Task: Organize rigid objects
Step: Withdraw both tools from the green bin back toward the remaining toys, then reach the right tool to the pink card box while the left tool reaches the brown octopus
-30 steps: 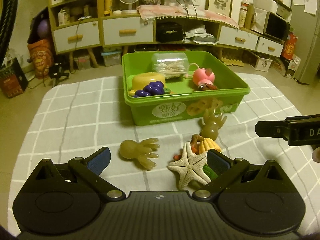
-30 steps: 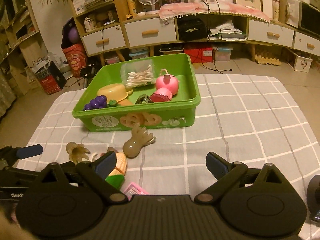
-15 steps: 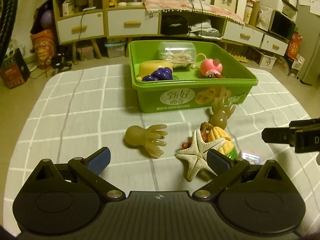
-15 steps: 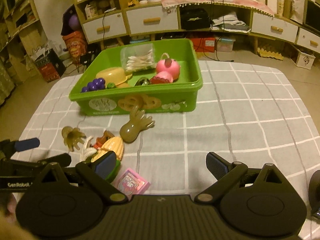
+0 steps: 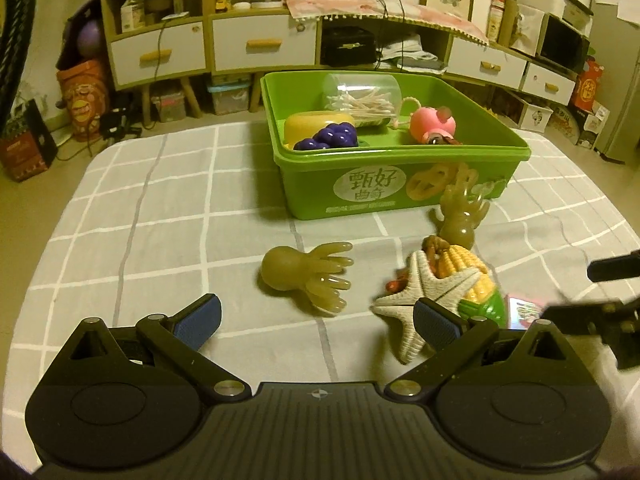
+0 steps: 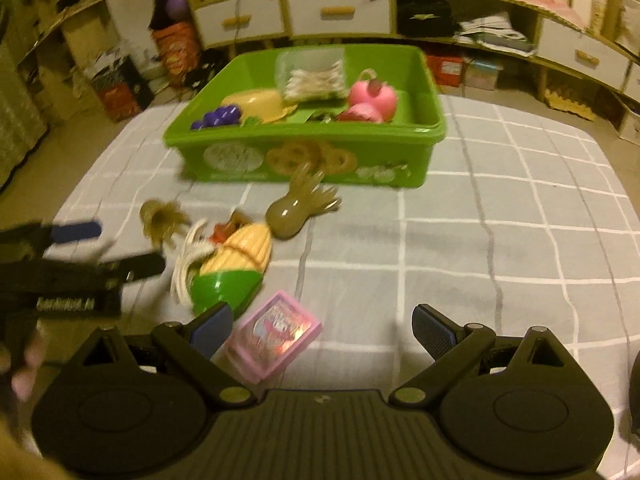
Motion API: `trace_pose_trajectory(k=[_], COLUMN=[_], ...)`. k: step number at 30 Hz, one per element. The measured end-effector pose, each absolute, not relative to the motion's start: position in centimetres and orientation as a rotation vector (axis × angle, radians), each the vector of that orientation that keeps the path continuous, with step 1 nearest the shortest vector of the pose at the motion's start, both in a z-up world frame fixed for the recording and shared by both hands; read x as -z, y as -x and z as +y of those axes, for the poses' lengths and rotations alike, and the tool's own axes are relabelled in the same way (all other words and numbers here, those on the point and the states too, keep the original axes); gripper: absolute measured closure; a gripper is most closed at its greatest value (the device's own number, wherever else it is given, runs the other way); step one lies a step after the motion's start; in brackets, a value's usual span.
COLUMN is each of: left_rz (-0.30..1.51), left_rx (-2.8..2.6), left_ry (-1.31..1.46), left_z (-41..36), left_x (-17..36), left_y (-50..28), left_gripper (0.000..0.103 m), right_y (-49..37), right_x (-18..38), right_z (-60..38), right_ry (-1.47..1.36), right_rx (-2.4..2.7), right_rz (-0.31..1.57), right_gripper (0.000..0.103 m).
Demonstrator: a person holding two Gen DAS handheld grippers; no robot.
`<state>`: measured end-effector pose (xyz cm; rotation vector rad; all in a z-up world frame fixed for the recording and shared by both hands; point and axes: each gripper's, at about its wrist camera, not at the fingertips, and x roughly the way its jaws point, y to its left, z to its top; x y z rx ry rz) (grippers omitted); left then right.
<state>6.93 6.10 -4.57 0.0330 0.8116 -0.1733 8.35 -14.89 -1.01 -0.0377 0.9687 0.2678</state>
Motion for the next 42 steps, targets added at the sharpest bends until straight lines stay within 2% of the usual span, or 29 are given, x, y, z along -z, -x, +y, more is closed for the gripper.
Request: trace_pose_trajectory(k=[5,11,16,22,27,30,33,42], left_rz=[0.808,0.807,0.777,0.763,0.758,0.756,0.757,0.758], left_rx=[0.172,0.176,0.168,0.145,0.138,0.138,0.134,0.125], left_ry=[0.017,0.013,0.000,0.002,0.008,0.011,0.010,0.013], left_z=[7.2,7.5,7.8,7.8,7.7,7.8,7.8,7.8], left_x=[5.6,6.5,6.9,6.7,6.6,6.6,6.5,6.4], left_y=[-7.8,-8.7,-8.9,-9.1,-9.2,-9.2,-9.2,-9.1], left_gripper=[0.006,0.018,0.020,0.027,0.039,0.045,0.045,0.045], right_y=[-7.7,-7.8,-8.2,-8.5,-8.6,-8.6,-8.4,-8.2], right_x=[1.9,3.2,4.1,4.2,4.2,4.1,3.9,3.5], right_z=[-14.0,-13.1,-12.7,-12.6,-12.5,-12.4,-12.2,-11.8], right_ry=[0.109,0.169,0.225,0.239,0.244,0.246,0.254,0.281], right_rx=[-0.325,-0.361,-0.355,-0.359,-0.361,-0.364,-0.374,-0.409], right_rz=[0.991,1.028,1.030,1.020,1.024,1.023,1.016,0.990], right_gripper=[0.020,0.020,0.020,0.020,0.021,0.024,0.030,0.057])
